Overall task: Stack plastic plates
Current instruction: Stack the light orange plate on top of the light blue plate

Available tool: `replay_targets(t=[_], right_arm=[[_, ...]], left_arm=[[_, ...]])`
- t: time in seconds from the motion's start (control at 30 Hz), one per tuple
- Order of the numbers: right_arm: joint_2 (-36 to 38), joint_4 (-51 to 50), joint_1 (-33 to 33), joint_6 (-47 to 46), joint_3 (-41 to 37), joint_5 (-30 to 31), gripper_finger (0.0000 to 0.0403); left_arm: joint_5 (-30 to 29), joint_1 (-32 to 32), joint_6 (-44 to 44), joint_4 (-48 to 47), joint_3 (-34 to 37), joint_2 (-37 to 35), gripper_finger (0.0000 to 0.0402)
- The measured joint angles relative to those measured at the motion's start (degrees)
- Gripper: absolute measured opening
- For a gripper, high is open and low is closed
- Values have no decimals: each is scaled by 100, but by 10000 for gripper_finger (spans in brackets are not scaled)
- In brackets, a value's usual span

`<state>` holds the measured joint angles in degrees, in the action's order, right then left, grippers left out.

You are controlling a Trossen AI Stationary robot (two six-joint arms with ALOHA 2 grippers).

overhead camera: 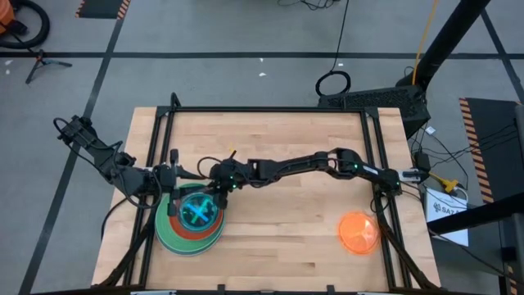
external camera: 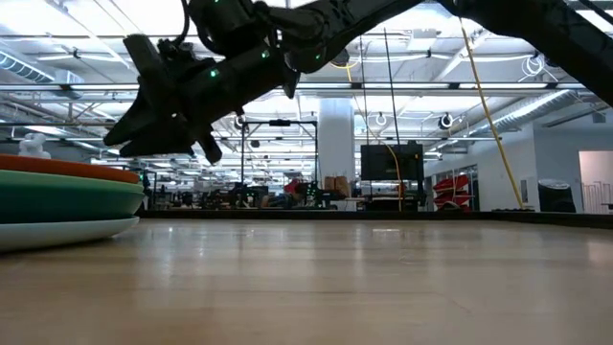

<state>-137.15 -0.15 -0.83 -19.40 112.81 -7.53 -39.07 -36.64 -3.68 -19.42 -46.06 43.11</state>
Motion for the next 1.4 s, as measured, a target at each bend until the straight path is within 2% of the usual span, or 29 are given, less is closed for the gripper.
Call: replay_targets(t=[0.33,0.47,0.63,0.77,0.97,1.2,1.33,1.4], right_arm=[[190,-1480,-549,5,0,41,112],[450,-2081,-761,-76,0,275,112],[749,-2888,-948,-102,0,1059,112],[1024,-3692,-1045,-270,0,1215,112],[1307,-5463,-1256,-984,0,1195,112],[1306,-7850,-1711,-2134,-51,1176,112],[1337,-8919,-1919,-2590,-257,1051,112],[1434,-8985,-1957,-2715,-418,1038,112]], left_arm=[[-19,5,-115,-11,0,0,113],[-20,2,-136,-6,0,0,113],[-19,2,-136,0,0,0,113],[-17,2,-140,2,0,0,113],[-13,2,-143,-2,0,0,113],[-9,2,-155,-2,0,0,113],[-2,2,-206,-4,0,0,113],[-1,2,-235,-4,0,0,113]])
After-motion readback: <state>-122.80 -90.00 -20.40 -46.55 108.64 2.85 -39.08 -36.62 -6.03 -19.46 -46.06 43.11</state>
